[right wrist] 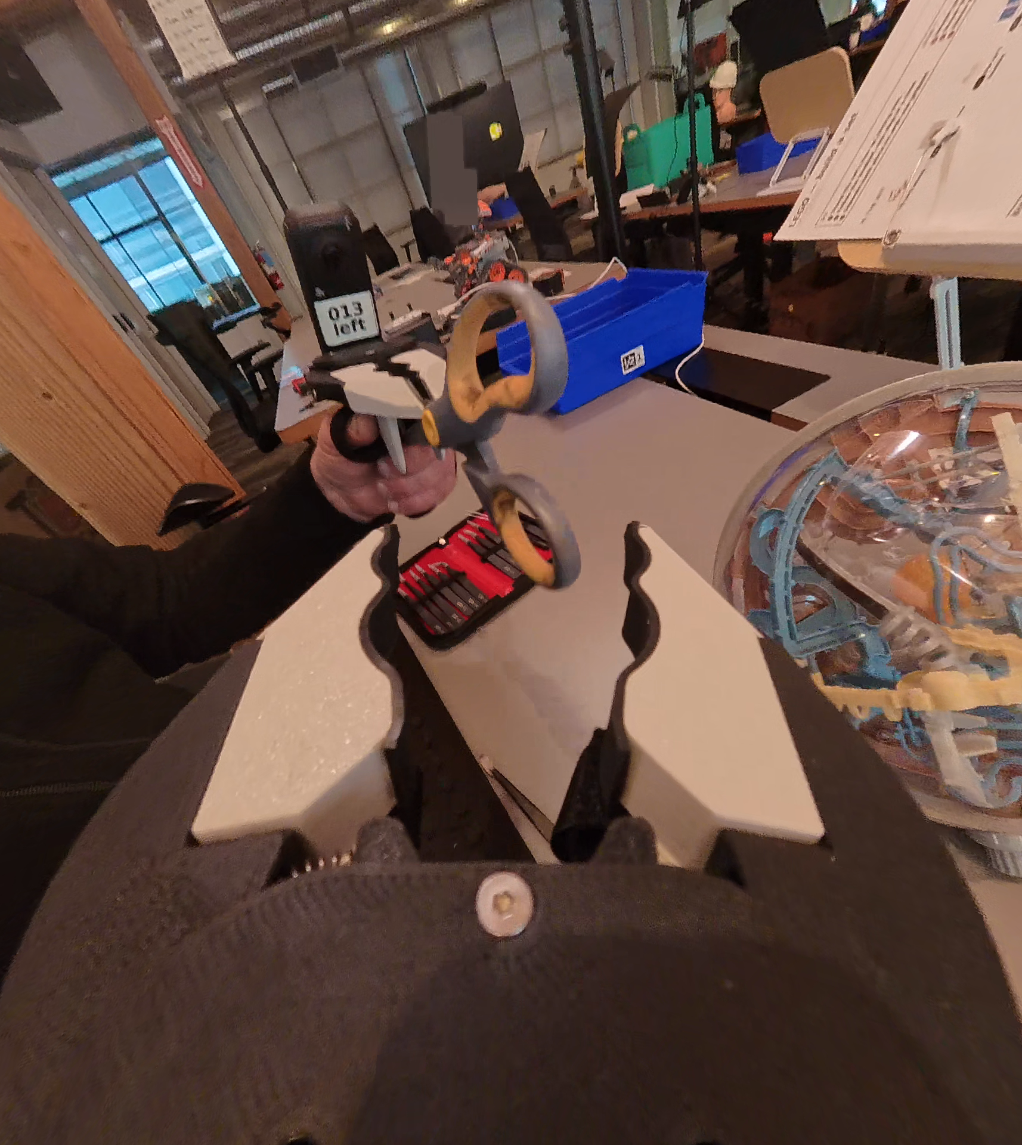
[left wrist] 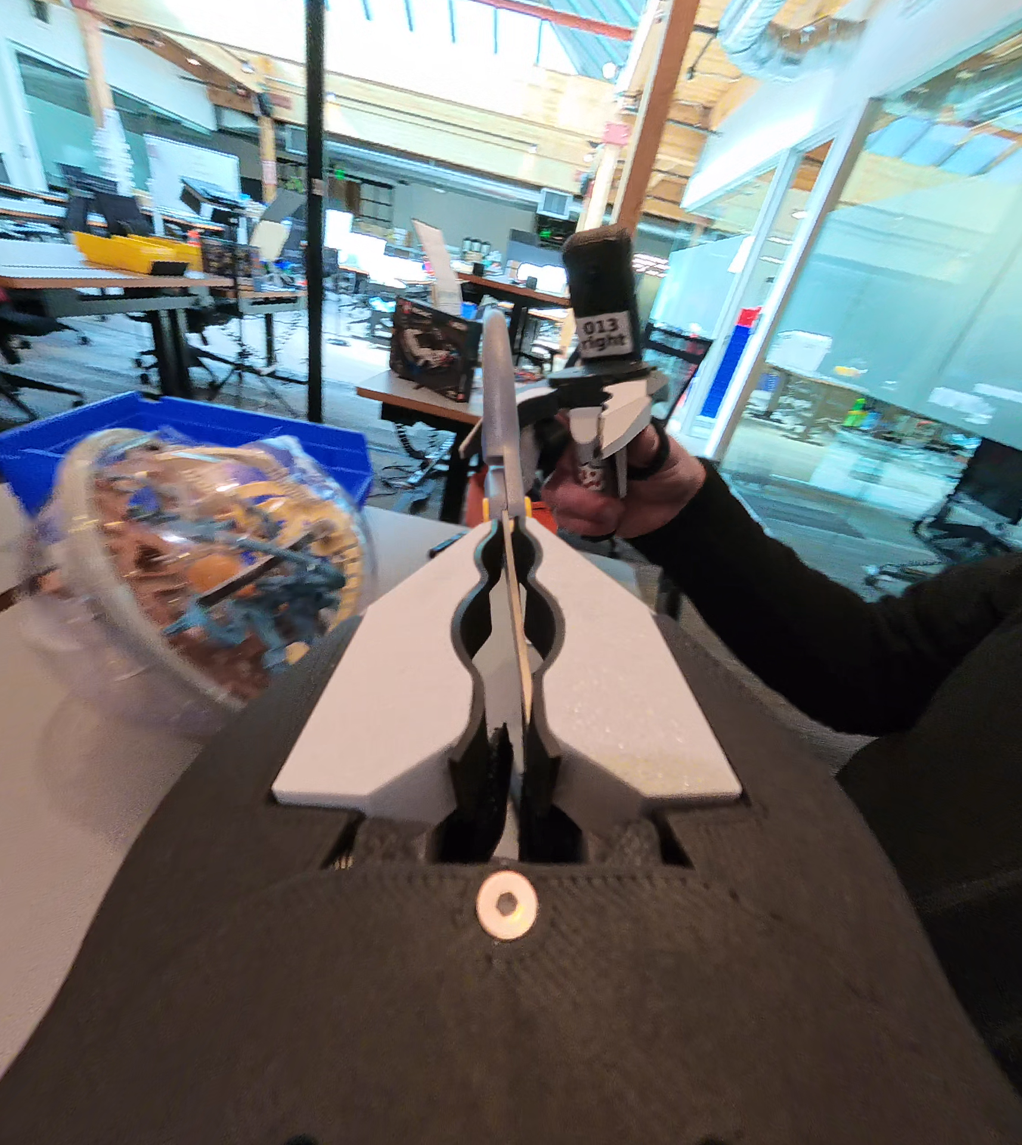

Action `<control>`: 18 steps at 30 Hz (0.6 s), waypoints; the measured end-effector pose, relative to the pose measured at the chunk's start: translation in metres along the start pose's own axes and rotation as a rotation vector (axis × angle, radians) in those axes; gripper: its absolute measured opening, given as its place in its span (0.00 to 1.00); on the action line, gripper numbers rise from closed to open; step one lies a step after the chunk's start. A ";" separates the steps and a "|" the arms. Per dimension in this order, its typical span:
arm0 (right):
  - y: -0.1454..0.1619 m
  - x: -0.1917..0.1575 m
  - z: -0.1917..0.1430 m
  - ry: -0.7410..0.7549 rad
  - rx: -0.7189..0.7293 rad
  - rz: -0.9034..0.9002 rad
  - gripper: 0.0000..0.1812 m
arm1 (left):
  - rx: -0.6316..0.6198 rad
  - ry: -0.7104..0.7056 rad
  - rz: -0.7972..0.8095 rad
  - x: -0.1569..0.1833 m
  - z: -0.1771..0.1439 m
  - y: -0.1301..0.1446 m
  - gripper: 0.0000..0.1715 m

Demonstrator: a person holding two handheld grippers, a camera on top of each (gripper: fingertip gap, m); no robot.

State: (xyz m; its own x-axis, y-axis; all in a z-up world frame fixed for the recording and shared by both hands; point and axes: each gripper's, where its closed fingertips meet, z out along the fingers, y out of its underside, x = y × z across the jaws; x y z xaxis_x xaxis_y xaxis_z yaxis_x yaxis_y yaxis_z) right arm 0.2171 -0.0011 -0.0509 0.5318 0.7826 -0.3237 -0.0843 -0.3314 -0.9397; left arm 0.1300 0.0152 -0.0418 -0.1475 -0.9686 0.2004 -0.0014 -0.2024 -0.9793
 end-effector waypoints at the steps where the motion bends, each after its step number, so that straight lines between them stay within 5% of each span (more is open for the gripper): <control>1: 0.000 -0.005 -0.001 -0.024 0.012 0.008 0.38 | 0.004 0.039 -0.012 0.007 0.011 0.001 0.00; 5: 0.006 -0.012 -0.012 -0.031 0.030 0.005 0.33 | 0.012 0.108 -0.046 0.024 0.046 0.008 0.00; 11: 0.003 -0.032 -0.039 -0.076 0.171 -0.056 0.06 | 0.169 0.218 -0.127 0.039 0.068 -0.006 0.00; 18: 0.010 -0.025 -0.054 0.000 0.183 -0.087 0.00 | 0.127 0.247 -0.141 0.035 0.083 0.013 0.00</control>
State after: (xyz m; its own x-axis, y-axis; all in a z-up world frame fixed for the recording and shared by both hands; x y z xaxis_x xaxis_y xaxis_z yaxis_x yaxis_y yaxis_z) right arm 0.2487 -0.0527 -0.0466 0.5437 0.8042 -0.2402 -0.1894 -0.1612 -0.9686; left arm 0.2069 -0.0334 -0.0454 -0.3909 -0.8681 0.3060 0.0827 -0.3643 -0.9276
